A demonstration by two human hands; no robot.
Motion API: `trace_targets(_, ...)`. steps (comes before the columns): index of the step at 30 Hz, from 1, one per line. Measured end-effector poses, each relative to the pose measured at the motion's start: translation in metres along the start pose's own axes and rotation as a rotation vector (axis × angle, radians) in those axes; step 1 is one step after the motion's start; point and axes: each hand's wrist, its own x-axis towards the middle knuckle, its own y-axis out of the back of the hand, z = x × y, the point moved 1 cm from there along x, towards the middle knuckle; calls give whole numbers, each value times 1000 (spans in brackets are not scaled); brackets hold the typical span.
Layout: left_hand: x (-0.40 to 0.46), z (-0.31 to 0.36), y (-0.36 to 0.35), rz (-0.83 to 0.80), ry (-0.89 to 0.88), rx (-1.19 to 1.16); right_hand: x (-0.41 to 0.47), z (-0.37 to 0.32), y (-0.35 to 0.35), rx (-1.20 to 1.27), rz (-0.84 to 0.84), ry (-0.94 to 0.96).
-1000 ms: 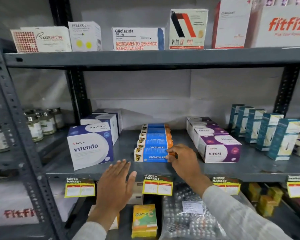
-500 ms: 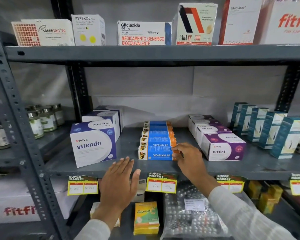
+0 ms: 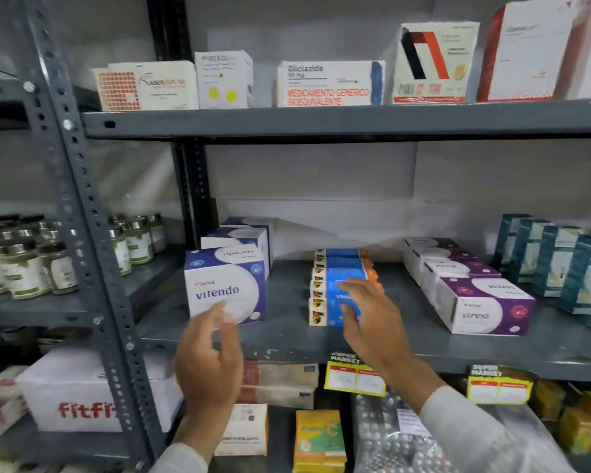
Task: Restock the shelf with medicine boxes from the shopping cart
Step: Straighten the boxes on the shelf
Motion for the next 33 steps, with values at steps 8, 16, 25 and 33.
trace_targets(8, 75, -24, 22, -347, 608, -497, 38, -105, -95, 791, -440, -369)
trace_targets(16, 115, -49, 18, -467, 722, -566, 35, -116, -124, 739, -405, -452)
trace_targets(25, 118, -56, 17, -481, 700, -606, 42, -108, -137, 719, -419, -407)
trace_targets(33, 117, -60, 13, -483, 687, -541, 40, -112, -137, 665, -445, -411)
